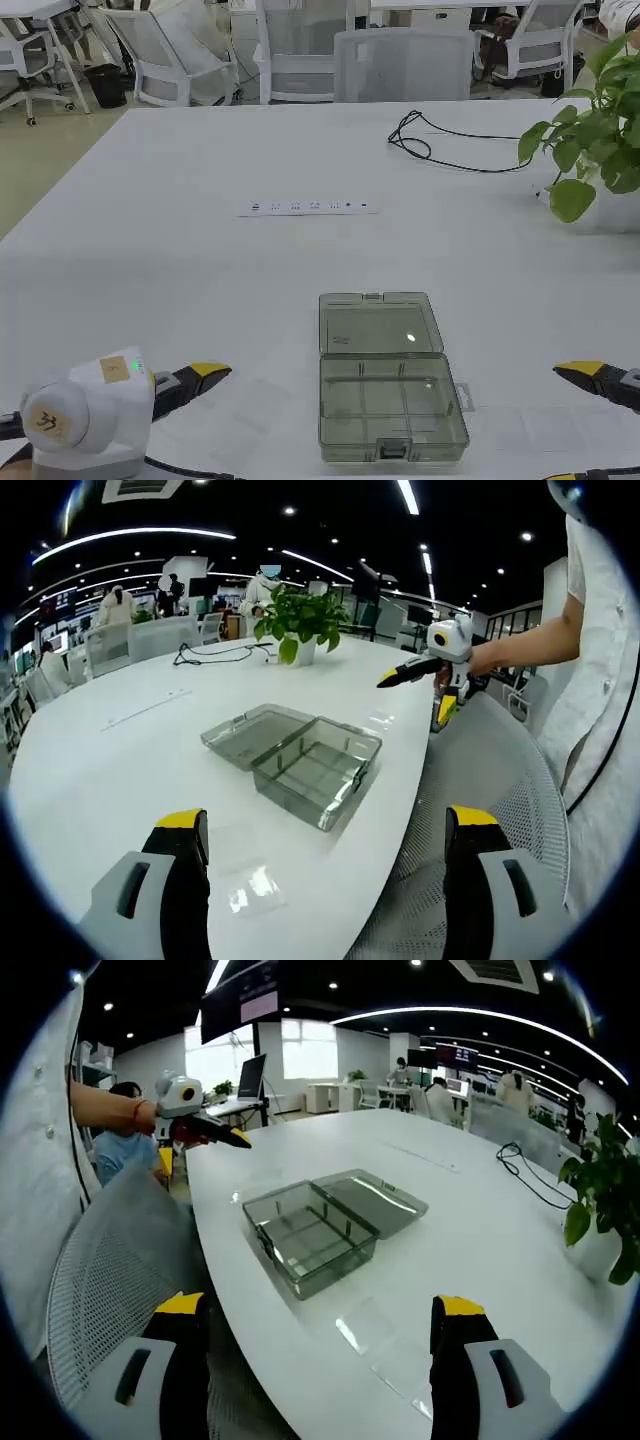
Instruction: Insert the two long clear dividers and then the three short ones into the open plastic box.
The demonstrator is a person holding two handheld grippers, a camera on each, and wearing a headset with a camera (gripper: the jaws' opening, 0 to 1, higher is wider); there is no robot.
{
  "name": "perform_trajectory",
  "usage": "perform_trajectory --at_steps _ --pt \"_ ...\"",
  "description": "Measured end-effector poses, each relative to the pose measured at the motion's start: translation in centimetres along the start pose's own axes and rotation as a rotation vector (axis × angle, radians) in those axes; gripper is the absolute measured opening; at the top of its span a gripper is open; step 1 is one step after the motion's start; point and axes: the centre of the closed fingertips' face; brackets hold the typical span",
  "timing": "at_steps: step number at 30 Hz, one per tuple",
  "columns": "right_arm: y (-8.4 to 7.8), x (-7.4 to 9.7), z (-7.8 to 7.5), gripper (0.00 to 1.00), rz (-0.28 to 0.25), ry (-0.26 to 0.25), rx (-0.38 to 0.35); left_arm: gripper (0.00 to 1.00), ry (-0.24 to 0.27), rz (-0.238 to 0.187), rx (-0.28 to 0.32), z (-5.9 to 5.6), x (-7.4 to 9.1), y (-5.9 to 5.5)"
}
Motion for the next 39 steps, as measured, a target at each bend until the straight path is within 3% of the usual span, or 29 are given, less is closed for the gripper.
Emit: perform_trajectory --at_steps 26,39 --pt "-0.1 -0.1 0.1 0.92 0.000 0.011 -0.001 1.00 -0.011 0.009 -0.001 -0.3 -0.2 -0.3" --pt "-1.1 -0.1 -0.6 0.92 0.002 0.015 0.000 1.00 -0.017 0.006 0.003 -0.4 -0.3 -0.1"
Point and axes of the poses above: the centre of the closed fingertips' face, and the gripper's own axes: x roughly backward along the fingers, z roughly to its left, y roughly out of its top, and after that the axes turned 10 degrees about x, right-handed
